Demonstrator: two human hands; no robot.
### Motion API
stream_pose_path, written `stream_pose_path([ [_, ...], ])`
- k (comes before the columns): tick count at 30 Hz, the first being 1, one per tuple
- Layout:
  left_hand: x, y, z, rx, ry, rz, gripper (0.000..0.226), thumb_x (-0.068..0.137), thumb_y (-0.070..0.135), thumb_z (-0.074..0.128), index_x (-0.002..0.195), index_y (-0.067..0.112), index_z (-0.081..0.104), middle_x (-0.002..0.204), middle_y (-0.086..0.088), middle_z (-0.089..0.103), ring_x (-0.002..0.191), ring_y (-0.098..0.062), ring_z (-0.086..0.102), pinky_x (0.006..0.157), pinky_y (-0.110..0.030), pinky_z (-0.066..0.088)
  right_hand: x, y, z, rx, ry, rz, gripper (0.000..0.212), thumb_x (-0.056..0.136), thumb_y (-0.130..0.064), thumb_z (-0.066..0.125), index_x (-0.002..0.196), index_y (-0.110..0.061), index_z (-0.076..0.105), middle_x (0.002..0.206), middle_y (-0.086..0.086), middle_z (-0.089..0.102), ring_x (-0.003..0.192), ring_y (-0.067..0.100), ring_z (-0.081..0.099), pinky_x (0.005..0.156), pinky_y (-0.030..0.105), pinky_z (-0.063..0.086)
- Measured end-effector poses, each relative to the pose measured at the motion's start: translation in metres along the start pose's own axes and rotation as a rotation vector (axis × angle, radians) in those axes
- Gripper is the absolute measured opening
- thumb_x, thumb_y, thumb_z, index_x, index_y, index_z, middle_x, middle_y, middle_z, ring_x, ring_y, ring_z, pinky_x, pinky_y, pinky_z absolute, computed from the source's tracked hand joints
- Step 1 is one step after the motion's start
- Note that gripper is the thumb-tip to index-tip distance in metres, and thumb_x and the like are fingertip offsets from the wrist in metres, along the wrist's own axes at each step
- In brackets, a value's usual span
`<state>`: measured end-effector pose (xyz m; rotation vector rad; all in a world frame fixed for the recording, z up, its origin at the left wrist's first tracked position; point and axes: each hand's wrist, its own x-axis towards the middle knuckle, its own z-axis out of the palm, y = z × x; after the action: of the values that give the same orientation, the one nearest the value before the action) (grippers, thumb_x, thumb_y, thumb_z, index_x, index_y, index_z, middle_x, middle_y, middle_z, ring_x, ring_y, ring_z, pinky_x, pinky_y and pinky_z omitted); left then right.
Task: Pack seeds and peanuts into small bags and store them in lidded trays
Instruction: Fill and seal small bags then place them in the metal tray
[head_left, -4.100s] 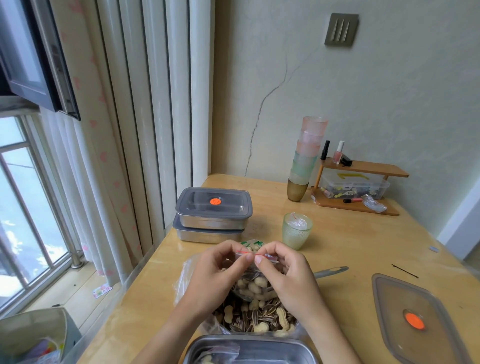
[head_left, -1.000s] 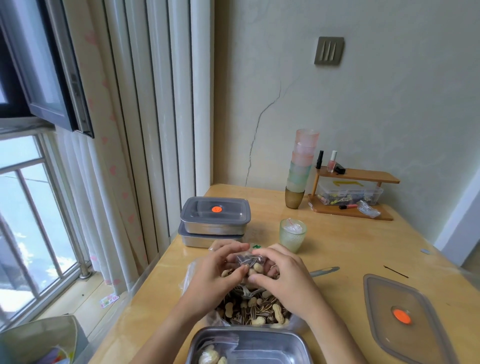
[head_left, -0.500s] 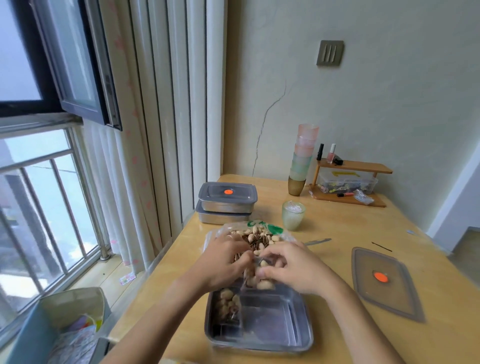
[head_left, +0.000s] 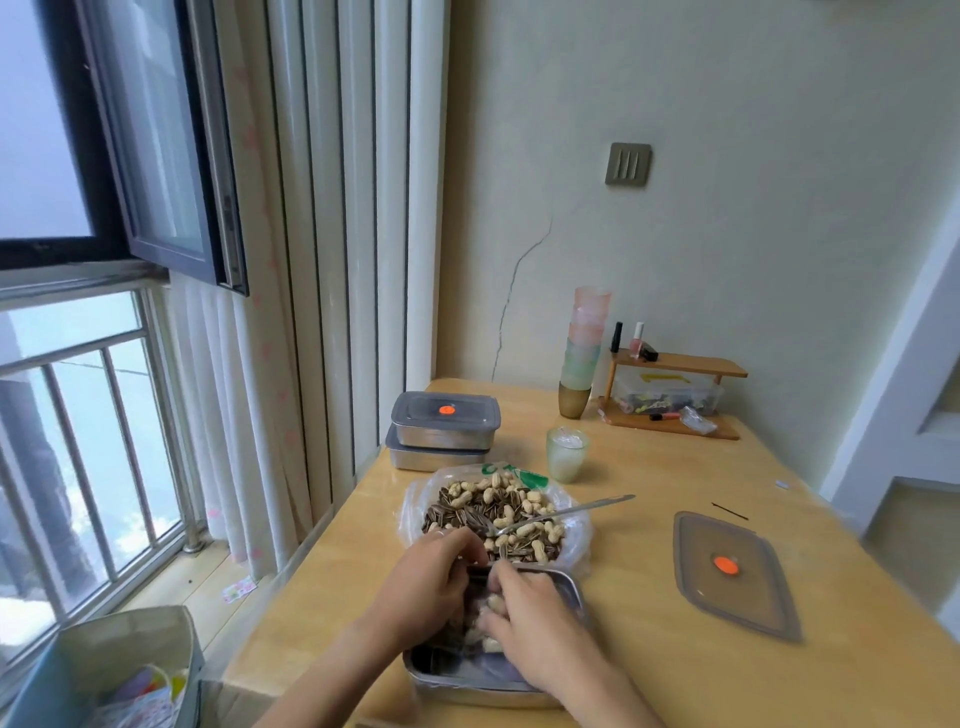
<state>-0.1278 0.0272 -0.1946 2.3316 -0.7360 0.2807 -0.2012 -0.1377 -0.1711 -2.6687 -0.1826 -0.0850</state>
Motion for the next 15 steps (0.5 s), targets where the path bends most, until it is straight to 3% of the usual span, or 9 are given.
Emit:
stream_pose_path([
  [3, 0.000, 0.000, -0.001, -0.033, 0.006, -0.012, 0.031, 0.086, 0.002, 0.049, 0.098, 0.026, 0.065, 0.095, 0.018, 0.066, 0.090, 0.000, 0.056, 0.081, -0.021, 0.046, -0.001, 0.000, -0.008, 0.000, -0.026, -0.050, 0.018, 0.099, -0.032, 0.063, 0.116, -0.025, 0.059, 0.104, -0.009, 0.062, 0.094, 0.009, 0.057, 0.081, 0.024, 0.047],
  [7, 0.003, -0.004, -0.002, -0.080, -0.024, 0.001, 0.019, 0.091, 0.014, 0.054, 0.095, 0.029, 0.065, 0.092, 0.018, 0.067, 0.089, 0.000, 0.059, 0.082, -0.028, 0.051, 0.002, 0.003, -0.033, -0.064, -0.132, -0.074, 0.028, 0.095, -0.050, 0.064, 0.114, -0.029, 0.065, 0.108, -0.007, 0.055, 0.105, 0.016, 0.056, 0.088, 0.032, 0.045],
  [9, 0.007, -0.008, -0.002, -0.090, -0.009, 0.011, 0.010, 0.095, 0.027, 0.057, 0.093, 0.029, 0.067, 0.093, 0.018, 0.065, 0.091, 0.002, 0.057, 0.082, -0.027, 0.049, 0.011, 0.002, -0.053, -0.065, -0.170, -0.060, 0.031, 0.094, -0.056, 0.062, 0.107, -0.028, 0.068, 0.106, -0.005, 0.062, 0.099, 0.016, 0.061, 0.085, 0.035, 0.050],
  [12, 0.016, -0.019, -0.005, -0.070, 0.128, -0.012, 0.020, 0.101, 0.043, 0.055, 0.092, 0.030, 0.068, 0.106, 0.018, 0.056, 0.108, 0.006, 0.045, 0.090, -0.016, 0.038, 0.035, 0.005, -0.086, 0.026, -0.157, -0.038, 0.027, 0.096, -0.055, 0.060, 0.098, -0.030, 0.070, 0.090, -0.004, 0.072, 0.079, 0.016, 0.069, 0.080, 0.039, 0.058],
  [15, 0.031, -0.039, -0.010, -0.006, 0.288, -0.066, 0.030, 0.102, 0.051, 0.045, 0.096, 0.032, 0.069, 0.113, 0.016, 0.054, 0.113, -0.002, 0.043, 0.094, -0.023, 0.038, 0.070, 0.024, -0.106, 0.060, -0.071, 0.000, 0.019, 0.102, -0.041, 0.059, 0.098, -0.028, 0.071, 0.091, -0.002, 0.075, 0.071, 0.013, 0.073, 0.075, 0.036, 0.062],
])
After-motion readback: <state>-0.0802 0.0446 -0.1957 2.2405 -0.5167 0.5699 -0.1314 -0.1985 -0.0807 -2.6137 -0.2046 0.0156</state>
